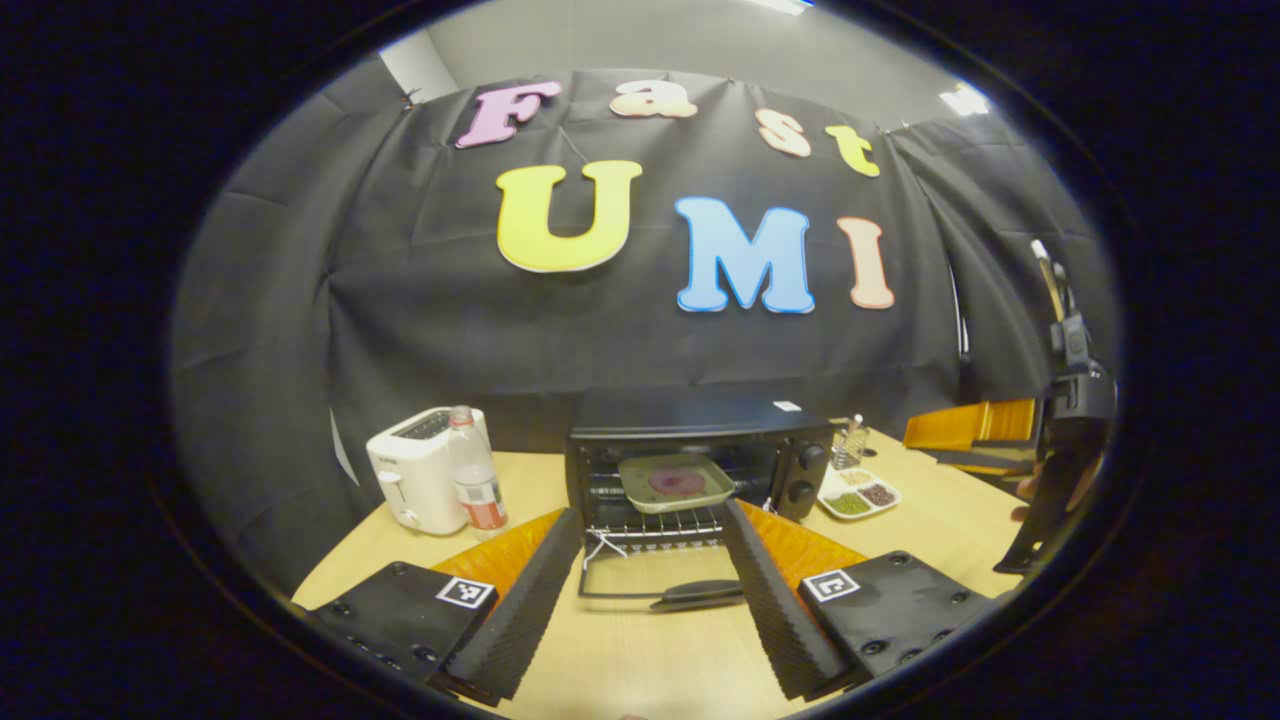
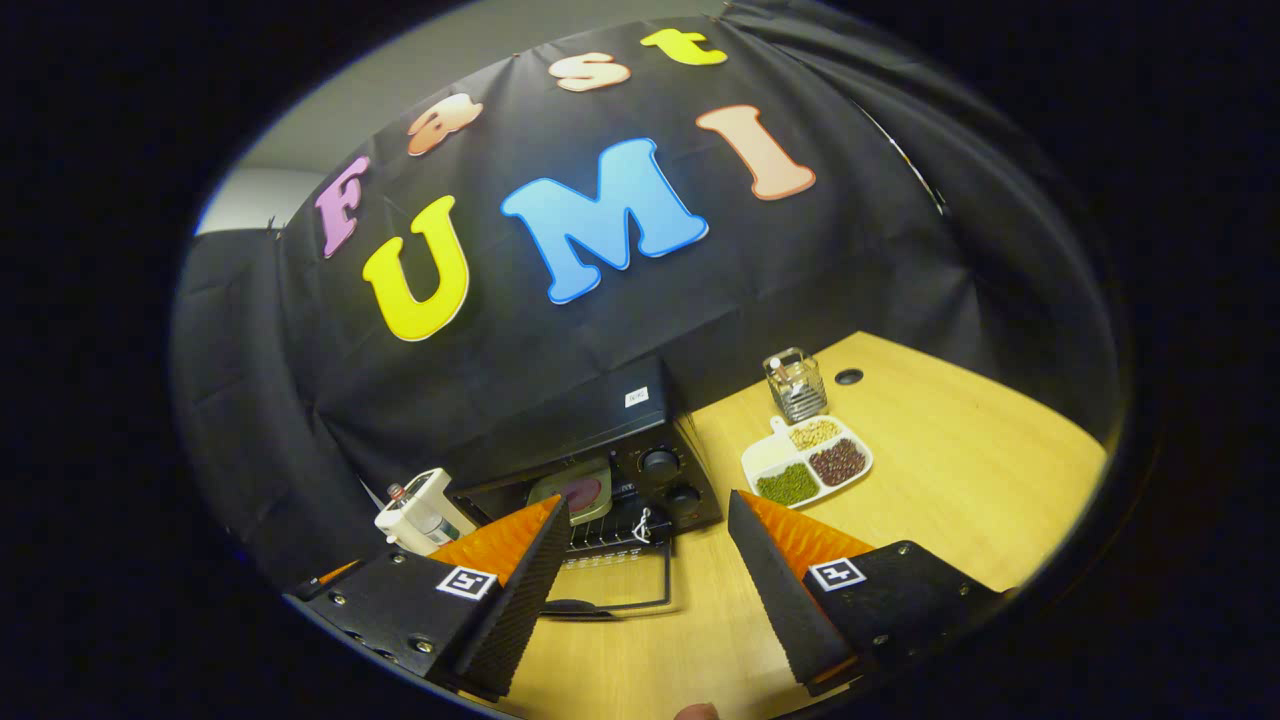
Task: Open the electric oven with the left hand, put the food in, and close the electric oven.
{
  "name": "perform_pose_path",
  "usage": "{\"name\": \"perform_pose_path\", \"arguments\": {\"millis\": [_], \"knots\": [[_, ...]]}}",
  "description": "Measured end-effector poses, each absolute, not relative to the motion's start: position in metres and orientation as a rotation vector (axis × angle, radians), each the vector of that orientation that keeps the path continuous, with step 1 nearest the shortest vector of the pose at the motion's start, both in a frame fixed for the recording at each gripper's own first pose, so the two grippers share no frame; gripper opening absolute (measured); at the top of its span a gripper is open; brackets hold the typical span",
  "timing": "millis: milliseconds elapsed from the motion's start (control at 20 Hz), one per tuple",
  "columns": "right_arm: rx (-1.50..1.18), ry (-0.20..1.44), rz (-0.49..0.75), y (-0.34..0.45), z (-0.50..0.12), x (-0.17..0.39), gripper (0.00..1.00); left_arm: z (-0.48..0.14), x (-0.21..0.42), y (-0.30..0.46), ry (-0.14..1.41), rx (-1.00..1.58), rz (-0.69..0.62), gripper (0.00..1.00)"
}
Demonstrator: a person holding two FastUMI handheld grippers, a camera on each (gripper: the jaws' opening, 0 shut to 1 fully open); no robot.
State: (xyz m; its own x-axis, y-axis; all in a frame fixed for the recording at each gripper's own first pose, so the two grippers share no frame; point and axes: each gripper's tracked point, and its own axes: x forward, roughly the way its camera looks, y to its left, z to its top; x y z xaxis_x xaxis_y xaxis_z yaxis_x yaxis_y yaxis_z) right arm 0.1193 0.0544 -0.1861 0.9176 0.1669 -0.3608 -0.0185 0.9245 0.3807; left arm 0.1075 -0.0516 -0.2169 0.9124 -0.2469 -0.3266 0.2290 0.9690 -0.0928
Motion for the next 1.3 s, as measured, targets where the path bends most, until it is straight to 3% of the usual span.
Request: {"name": "perform_pose_path", "arguments": {"millis": [350, 400, 450, 700, 750, 850, 1300], "knots": [[0.221, 0.278, 0.033, 0.02, -0.147, 0.096, 0.98, -0.3, 0.1, -0.091, 0.515, -0.044, -0.306, 1.0], [0.206, 0.266, 0.016, 0.014, -0.143, 0.094, 0.98, -0.308, 0.101, -0.095, 0.534, -0.045, -0.31, 0.92], [0.191, 0.259, -0.002, 0.006, -0.138, 0.094, 0.98, -0.318, 0.1, -0.1, 0.56, -0.044, -0.314, 0.96], [0.081, 0.169, -0.14, -0.035, -0.112, 0.073, 0.98, -0.368, 0.1, -0.114, 0.697, -0.025, -0.309, 0.97], [0.071, 0.163, -0.157, -0.039, -0.112, 0.071, 0.98, -0.374, 0.101, -0.116, 0.723, -0.027, -0.305, 0.94], [0.073, 0.162, -0.183, -0.045, -0.113, 0.067, 0.98, -0.391, 0.103, -0.117, 0.771, -0.026, -0.293, 1.0], [0.083, 0.204, -0.289, -0.08, -0.116, 0.047, 0.98, -0.431, 0.122, -0.118, 0.846, 0.016, -0.231, 0.97]]}}
